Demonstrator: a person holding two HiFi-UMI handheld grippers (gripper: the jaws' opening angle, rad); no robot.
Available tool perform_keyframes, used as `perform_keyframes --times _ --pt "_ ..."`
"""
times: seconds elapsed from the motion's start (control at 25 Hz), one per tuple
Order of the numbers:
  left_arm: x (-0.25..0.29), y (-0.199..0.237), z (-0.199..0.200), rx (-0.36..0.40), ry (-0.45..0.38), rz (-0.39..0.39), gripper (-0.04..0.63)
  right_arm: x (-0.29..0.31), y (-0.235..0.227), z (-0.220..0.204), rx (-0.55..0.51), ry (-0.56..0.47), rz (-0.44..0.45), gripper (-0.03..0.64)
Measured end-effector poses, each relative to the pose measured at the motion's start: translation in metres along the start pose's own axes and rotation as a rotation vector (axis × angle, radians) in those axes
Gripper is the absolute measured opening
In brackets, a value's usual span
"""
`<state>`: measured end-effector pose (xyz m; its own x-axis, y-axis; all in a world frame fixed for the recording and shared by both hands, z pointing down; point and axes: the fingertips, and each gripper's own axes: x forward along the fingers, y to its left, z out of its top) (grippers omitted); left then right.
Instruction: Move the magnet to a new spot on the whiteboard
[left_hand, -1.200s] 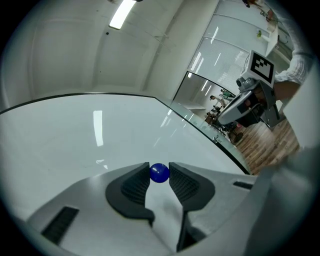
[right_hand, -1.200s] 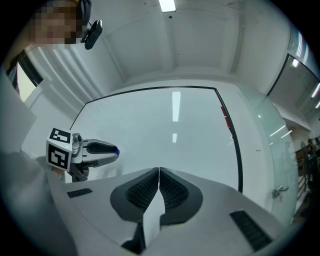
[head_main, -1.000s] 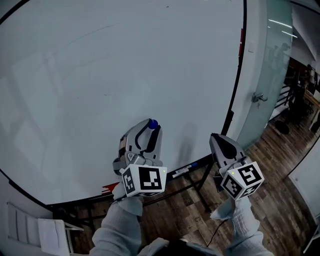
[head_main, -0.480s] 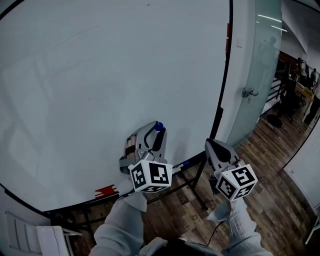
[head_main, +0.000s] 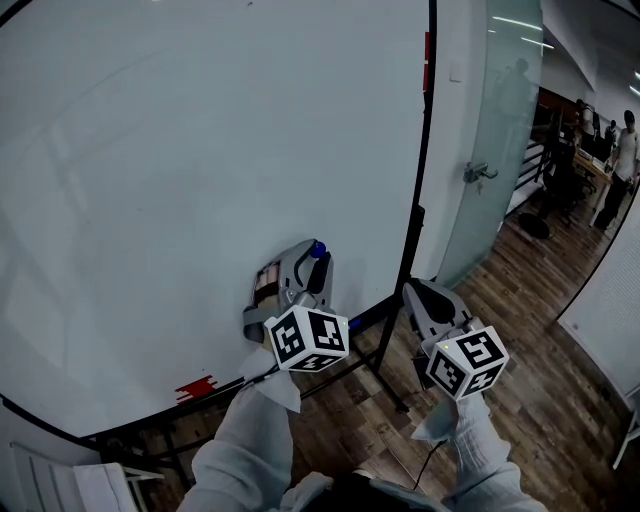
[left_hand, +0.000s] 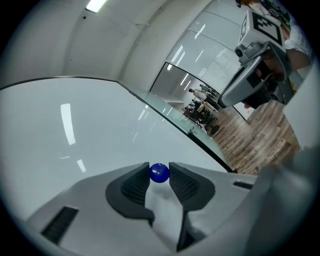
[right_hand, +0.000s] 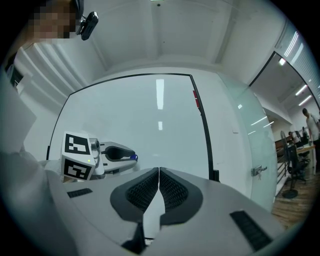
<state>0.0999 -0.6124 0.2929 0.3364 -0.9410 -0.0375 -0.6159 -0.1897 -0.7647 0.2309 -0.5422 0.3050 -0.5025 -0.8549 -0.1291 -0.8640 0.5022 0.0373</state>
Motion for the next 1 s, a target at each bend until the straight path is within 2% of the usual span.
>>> perform_keyframes --times 0.24,0.48,0.64,1.0 --pt "0.018 -0.011 -0.017 0.036 0.063 -0.005 0.123 0.005 -0.010 -0.011 0.017 0.020 -0.002 0.028" --pt "0.025 -0.013 -0.026 0.189 0.161 0.070 0.123 0.017 -0.011 -0.024 0.039 0.045 0.020 0.028" --pt "0.025 -0.013 -0.026 0.177 0.175 0.068 0.124 0.020 -0.012 -0.028 0.053 0.050 0.031 0.028" --pt "0.025 -0.014 -0.026 0.202 0.169 0.056 0.127 0.021 -0.016 -0.028 0.069 0.041 0.033 0.028"
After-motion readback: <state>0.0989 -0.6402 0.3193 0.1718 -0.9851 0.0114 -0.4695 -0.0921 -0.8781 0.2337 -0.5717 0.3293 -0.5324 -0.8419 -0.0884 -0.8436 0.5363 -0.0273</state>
